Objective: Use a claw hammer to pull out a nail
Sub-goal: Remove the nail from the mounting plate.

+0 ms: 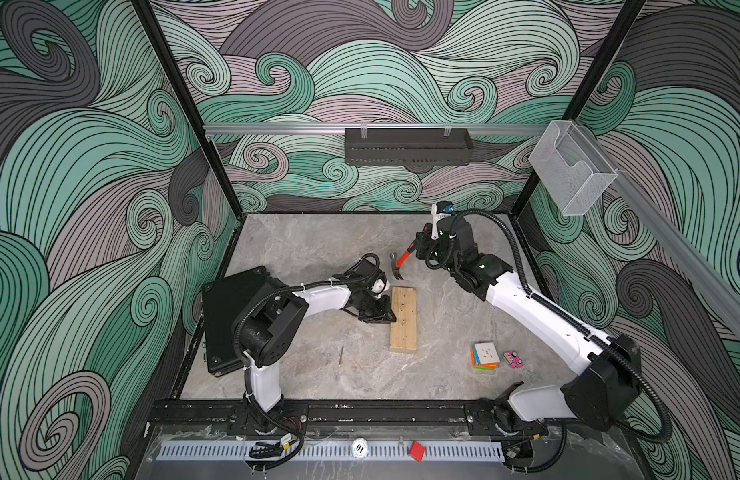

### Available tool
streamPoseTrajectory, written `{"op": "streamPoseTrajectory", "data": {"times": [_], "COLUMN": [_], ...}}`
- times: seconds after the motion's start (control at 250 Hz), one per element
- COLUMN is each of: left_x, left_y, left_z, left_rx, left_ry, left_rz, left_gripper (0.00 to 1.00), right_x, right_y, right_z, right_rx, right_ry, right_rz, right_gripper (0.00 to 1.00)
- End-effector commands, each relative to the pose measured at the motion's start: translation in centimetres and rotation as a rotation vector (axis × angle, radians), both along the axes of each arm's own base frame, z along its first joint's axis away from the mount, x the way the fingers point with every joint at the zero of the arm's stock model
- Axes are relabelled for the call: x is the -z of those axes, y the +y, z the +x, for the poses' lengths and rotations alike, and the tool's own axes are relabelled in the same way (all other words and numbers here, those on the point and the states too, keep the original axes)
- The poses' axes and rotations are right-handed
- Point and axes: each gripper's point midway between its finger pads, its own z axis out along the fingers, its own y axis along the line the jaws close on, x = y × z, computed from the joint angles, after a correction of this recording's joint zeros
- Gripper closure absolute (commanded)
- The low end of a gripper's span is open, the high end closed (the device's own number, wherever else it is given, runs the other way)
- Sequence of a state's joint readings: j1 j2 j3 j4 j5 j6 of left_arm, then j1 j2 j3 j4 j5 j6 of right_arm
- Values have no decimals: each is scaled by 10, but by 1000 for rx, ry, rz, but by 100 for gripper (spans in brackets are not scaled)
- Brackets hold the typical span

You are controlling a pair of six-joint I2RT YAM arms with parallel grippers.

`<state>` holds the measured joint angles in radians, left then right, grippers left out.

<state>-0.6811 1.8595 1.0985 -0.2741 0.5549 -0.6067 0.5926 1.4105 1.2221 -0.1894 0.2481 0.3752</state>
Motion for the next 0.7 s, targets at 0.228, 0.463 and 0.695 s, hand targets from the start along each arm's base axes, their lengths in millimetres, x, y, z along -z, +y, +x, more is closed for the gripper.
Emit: {"op": "streamPoseTrajectory", "data": {"times": [0.228, 0.463, 0.695], "left_x": [26, 26, 25], "left_y": [8, 8, 7], "left_z": [-3, -2, -1], "left_rx": [-19, -19, -20], "left_ry": [45, 47, 45], "left_rz": [98, 99, 98], "left_gripper": [83, 82, 82], "right_x": [-17, -4, 9], "right_y": [27, 33, 37], "right_z": [6, -2, -7], "right_rx": [-15, -28, -35], "right_ry": [-127, -116, -99], "right_rz": [58, 36, 23], "right_gripper": [96, 96, 96]}}
